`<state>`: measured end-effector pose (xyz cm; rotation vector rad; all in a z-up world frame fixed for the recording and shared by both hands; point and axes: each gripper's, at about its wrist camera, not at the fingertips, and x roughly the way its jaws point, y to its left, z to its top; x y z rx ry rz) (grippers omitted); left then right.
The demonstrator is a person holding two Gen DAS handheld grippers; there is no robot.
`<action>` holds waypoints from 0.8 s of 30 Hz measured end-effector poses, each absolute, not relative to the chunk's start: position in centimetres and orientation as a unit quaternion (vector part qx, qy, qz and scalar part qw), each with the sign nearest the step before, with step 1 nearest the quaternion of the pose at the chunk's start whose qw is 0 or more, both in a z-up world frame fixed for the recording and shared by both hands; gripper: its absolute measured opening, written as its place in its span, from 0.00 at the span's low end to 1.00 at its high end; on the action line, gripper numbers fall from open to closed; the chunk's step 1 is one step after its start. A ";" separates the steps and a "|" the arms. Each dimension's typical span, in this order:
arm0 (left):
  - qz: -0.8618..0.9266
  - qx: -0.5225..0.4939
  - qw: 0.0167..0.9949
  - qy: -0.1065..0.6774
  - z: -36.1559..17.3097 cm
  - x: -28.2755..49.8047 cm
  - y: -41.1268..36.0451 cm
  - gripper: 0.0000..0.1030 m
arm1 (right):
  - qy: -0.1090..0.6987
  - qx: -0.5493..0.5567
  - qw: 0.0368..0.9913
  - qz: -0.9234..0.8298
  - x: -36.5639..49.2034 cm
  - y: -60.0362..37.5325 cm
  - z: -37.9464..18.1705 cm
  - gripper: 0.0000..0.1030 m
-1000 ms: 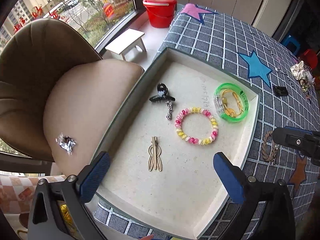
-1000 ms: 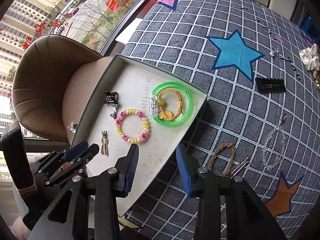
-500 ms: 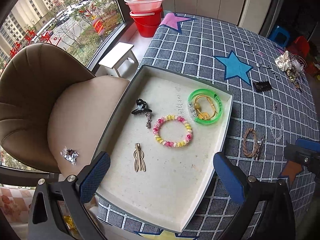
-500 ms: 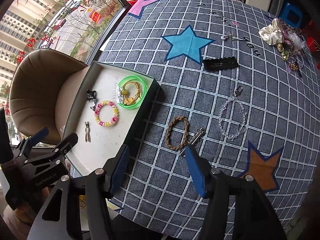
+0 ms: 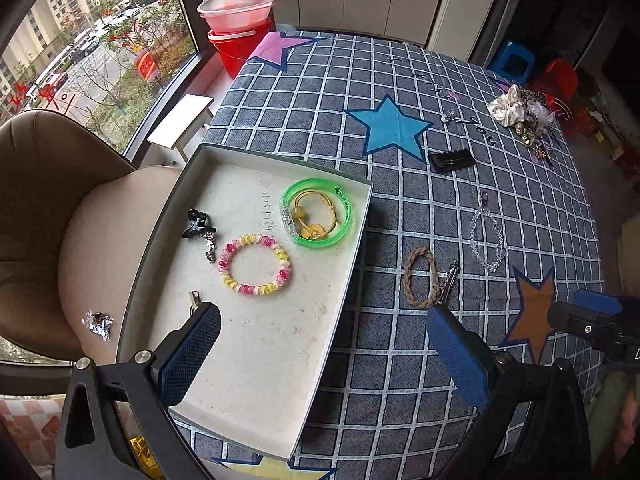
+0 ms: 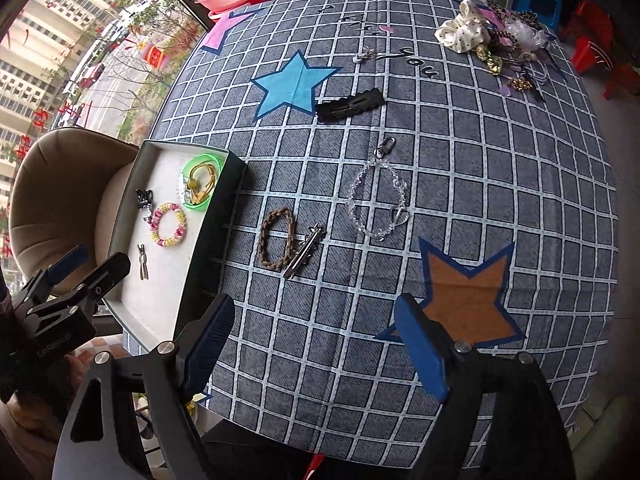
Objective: Organize jewelry
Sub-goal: 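Move both open tools back toward the braided bracelet and crystal chain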
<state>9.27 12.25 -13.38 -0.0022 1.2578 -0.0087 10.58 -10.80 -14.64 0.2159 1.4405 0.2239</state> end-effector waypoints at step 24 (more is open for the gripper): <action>0.000 0.024 0.752 0.659 -21.4 10.1 2.4 1.00 | 0.697 0.058 0.710 0.083 16.0 -16.2 -21.1 0.82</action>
